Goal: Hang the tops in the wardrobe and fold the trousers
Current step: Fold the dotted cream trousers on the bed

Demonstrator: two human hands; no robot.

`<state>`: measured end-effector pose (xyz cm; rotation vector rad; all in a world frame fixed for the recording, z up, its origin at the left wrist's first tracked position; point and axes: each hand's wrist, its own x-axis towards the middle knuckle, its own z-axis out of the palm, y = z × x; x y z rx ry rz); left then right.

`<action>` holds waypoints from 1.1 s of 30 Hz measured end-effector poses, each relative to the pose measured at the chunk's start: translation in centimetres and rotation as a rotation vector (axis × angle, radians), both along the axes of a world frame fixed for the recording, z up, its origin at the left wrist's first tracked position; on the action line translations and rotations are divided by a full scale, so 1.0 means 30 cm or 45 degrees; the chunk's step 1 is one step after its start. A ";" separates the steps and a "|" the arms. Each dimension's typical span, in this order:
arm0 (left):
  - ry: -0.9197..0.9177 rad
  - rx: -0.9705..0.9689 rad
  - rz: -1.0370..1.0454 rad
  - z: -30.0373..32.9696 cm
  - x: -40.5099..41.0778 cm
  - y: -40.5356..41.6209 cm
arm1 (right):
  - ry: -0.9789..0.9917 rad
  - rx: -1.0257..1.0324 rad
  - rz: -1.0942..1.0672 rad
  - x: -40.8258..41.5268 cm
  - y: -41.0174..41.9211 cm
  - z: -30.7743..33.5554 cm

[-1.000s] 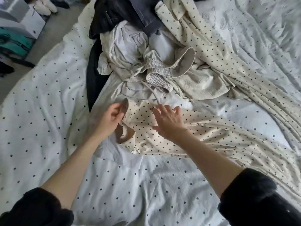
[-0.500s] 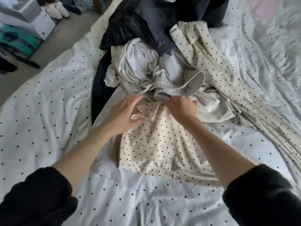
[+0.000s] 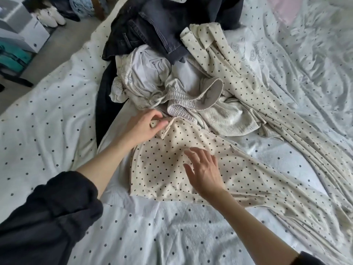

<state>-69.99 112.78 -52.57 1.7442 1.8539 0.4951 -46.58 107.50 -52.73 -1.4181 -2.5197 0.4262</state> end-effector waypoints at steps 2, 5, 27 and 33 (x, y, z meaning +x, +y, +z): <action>0.232 -0.098 -0.132 -0.008 0.020 -0.027 | -0.019 -0.057 0.011 0.007 -0.011 -0.016; 0.417 0.207 -0.151 -0.046 0.033 -0.062 | -0.059 -0.123 0.035 0.000 -0.009 -0.025; -0.314 -0.237 0.997 -0.070 0.169 -0.579 | -0.290 0.150 0.044 0.261 -0.345 -0.086; -0.677 -0.395 1.158 -0.075 0.141 -0.615 | -0.522 0.126 -0.095 0.350 -0.302 -0.061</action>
